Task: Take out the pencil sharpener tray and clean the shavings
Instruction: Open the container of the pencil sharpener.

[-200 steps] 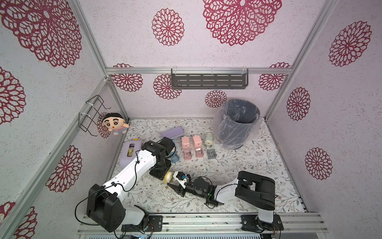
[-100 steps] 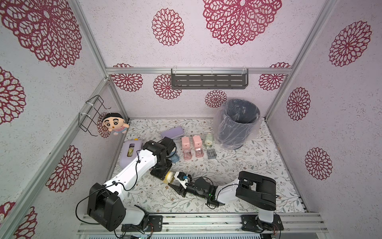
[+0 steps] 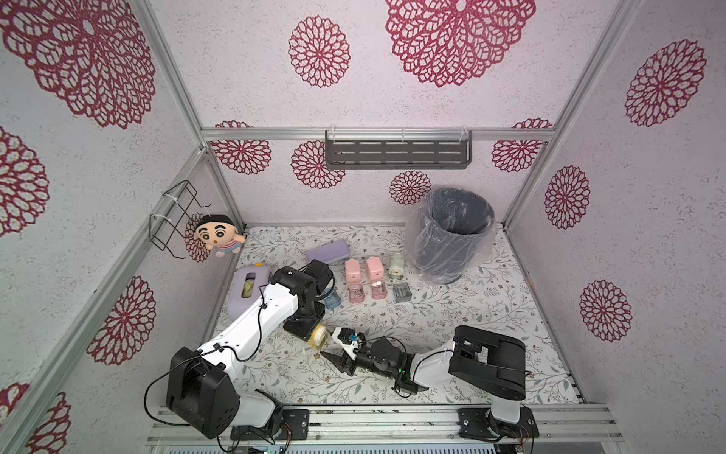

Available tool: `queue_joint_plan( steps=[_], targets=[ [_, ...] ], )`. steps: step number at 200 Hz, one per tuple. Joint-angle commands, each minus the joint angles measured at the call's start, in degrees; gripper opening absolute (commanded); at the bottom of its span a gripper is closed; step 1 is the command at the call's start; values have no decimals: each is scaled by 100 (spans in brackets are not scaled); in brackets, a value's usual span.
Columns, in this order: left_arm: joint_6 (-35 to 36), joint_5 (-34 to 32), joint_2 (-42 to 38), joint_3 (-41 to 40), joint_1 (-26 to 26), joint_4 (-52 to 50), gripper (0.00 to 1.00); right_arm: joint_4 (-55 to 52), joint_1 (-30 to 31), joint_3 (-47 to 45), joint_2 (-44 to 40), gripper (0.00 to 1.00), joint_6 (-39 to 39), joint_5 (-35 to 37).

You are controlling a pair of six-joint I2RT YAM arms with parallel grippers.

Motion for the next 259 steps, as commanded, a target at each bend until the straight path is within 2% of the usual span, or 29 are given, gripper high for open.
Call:
queue_joint_plan(
  steps=[1,42,82,109,197,259],
  targets=[
    [25,-107,15,113,-3,-4,26,57,-38,217,-186,66,-17,12],
    [38,-103,13,108,-8,-14,26,-45,-69,433,-24,68,-7,-65],
    [38,-111,24,104,-8,2,26,-110,-94,514,34,58,20,-170],
    [38,-94,26,104,-7,11,26,-154,-106,553,60,62,22,-181],
    [29,-86,35,104,0,24,26,-185,-128,512,100,59,28,-192],
    [29,-114,39,104,-5,-5,26,-197,-141,522,95,48,3,-253]
  ],
)
